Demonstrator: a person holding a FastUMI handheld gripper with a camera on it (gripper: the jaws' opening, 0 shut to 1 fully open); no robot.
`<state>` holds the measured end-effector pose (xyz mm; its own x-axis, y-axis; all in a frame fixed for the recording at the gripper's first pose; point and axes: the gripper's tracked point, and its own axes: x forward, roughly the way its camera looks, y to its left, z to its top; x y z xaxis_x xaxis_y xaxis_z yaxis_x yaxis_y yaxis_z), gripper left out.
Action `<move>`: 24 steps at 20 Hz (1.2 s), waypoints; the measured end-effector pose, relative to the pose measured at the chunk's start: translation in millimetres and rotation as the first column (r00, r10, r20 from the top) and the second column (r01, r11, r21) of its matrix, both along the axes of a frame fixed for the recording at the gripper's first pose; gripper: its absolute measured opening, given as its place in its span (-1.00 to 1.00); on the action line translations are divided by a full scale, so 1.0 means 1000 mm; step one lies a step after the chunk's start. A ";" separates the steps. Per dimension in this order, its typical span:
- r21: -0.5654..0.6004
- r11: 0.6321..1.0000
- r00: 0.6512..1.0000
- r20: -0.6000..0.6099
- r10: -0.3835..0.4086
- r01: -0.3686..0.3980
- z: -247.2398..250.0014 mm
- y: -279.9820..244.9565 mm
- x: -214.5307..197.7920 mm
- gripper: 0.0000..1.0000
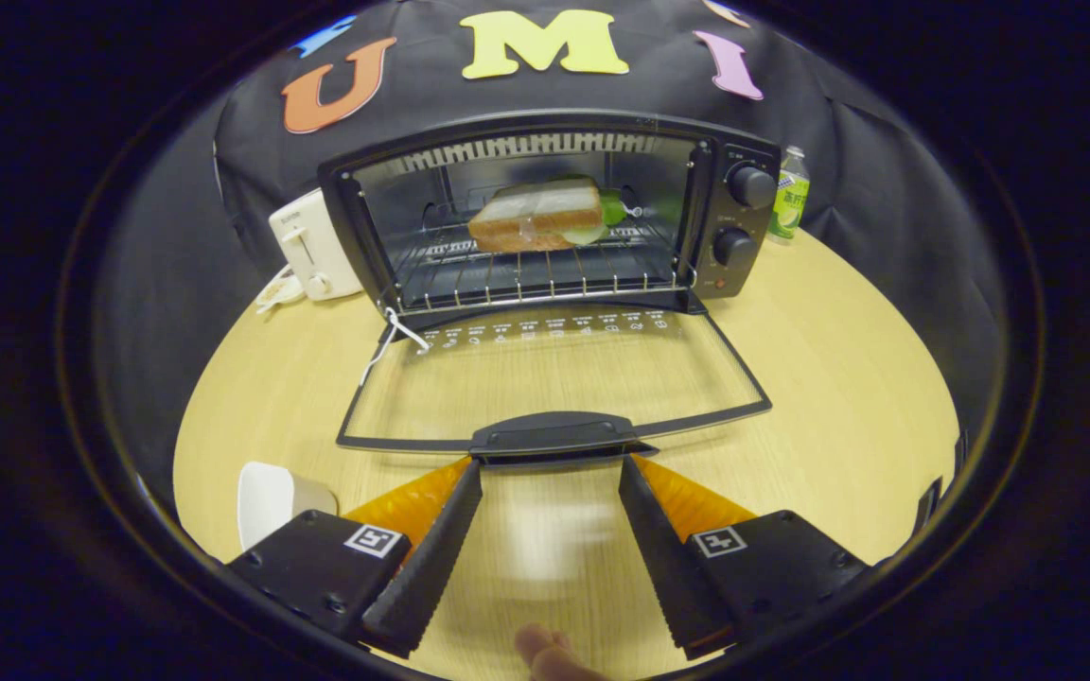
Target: Open the toaster oven, put the food inside, and close the toaster oven door.
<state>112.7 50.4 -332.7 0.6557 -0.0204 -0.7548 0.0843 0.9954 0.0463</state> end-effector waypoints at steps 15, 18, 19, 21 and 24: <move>-0.055 0.998 0.989 0.140 0.050 -0.042 0.027 0.001 0.006 0.92; -0.072 0.996 0.986 0.158 0.058 -0.047 0.030 0.002 0.008 0.91; -0.076 0.996 0.985 0.162 0.059 -0.047 0.031 0.001 0.008 0.91; -0.072 0.996 0.981 0.184 0.061 -0.048 0.035 0.004 0.009 0.91; -0.072 0.996 0.976 0.211 0.058 -0.043 0.040 0.005 0.011 0.91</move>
<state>123.8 55.0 -292.6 0.8022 -0.0287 -0.5963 0.0294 0.9995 -0.0086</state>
